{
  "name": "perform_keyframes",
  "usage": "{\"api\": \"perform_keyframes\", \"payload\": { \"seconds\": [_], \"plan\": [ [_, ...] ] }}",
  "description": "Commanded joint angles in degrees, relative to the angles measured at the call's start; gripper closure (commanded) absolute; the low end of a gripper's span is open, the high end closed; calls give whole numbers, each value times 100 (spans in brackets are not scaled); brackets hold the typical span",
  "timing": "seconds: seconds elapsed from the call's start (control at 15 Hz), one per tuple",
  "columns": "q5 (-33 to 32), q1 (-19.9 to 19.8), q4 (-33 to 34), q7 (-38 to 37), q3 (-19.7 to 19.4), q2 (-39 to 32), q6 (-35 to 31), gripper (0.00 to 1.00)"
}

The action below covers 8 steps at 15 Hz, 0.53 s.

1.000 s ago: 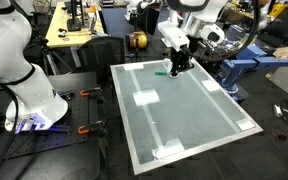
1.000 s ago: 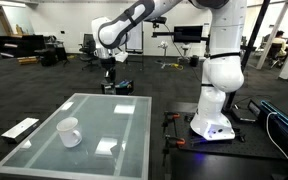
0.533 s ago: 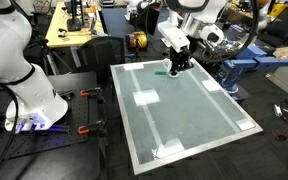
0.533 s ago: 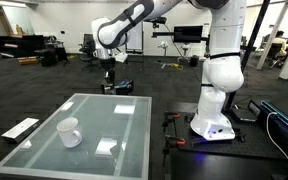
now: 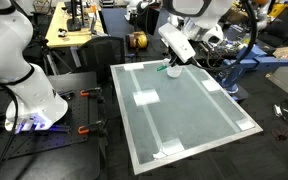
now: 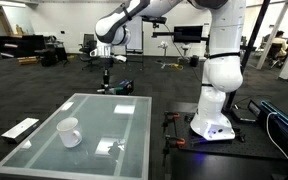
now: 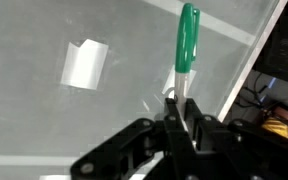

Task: Put the pen in the cup

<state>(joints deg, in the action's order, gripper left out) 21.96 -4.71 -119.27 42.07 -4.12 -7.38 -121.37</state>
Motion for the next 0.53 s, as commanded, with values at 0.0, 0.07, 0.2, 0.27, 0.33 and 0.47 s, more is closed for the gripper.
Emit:
{"api": "perform_keyframes", "payload": {
  "seconds": [0.0,0.07,0.2,0.27,0.33,0.47],
  "plan": [
    [884,-196,99,1225,176,-137,-61,97],
    [1130,-211,121,1542,191,-185,-37,97],
    [1586,-233,168,2104,216,-308,-6,97],
    [1767,-228,183,2317,218,-366,-17,97],
    [1968,-220,210,2541,232,-446,-39,97],
    [2329,-206,254,2938,263,-583,-68,97]
  ]
}}
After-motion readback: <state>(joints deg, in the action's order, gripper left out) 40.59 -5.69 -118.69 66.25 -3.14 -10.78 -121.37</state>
